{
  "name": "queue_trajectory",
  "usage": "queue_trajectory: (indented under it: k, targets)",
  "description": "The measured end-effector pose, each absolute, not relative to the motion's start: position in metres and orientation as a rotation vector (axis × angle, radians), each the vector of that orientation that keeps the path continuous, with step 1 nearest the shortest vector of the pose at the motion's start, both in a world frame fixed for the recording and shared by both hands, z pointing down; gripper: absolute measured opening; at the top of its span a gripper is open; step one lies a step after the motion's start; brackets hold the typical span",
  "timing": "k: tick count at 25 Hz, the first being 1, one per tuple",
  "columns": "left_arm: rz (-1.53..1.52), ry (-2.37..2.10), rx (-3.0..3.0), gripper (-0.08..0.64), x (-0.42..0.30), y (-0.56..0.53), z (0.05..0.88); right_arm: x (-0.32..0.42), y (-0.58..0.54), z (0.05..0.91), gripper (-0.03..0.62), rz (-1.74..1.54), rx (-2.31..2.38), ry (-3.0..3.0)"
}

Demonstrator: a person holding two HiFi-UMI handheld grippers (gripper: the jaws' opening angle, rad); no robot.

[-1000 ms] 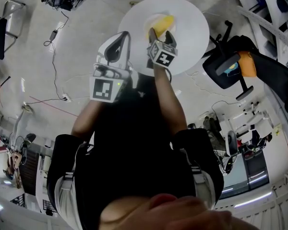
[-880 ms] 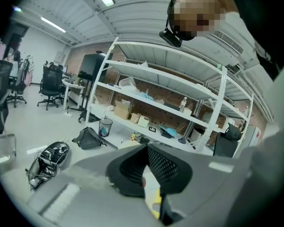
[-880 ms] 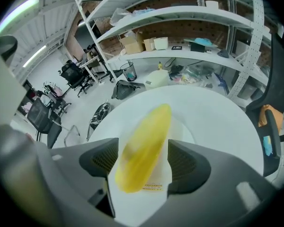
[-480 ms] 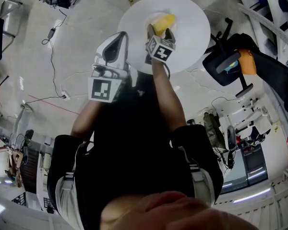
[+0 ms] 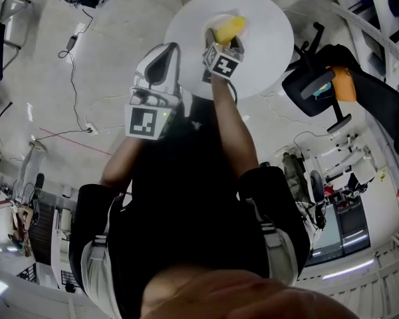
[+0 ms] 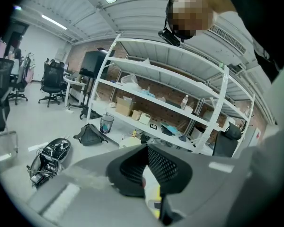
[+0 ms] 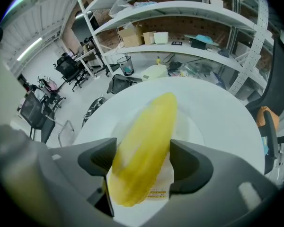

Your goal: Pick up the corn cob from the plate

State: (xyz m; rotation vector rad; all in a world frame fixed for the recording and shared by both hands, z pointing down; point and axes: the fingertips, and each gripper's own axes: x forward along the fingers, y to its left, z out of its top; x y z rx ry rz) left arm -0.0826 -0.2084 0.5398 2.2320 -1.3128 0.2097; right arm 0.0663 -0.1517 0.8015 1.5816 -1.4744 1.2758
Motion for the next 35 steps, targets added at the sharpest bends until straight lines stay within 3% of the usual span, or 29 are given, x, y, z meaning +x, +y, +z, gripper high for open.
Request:
queue_trajectory:
  k: [35]
  targets:
    - [0.183, -1.367, 2.233, 0.006, -0.078, -0.181, 0.529, 0.075, -0.141, 0.799, 0.271, 1.238, 1.499, -1.568]
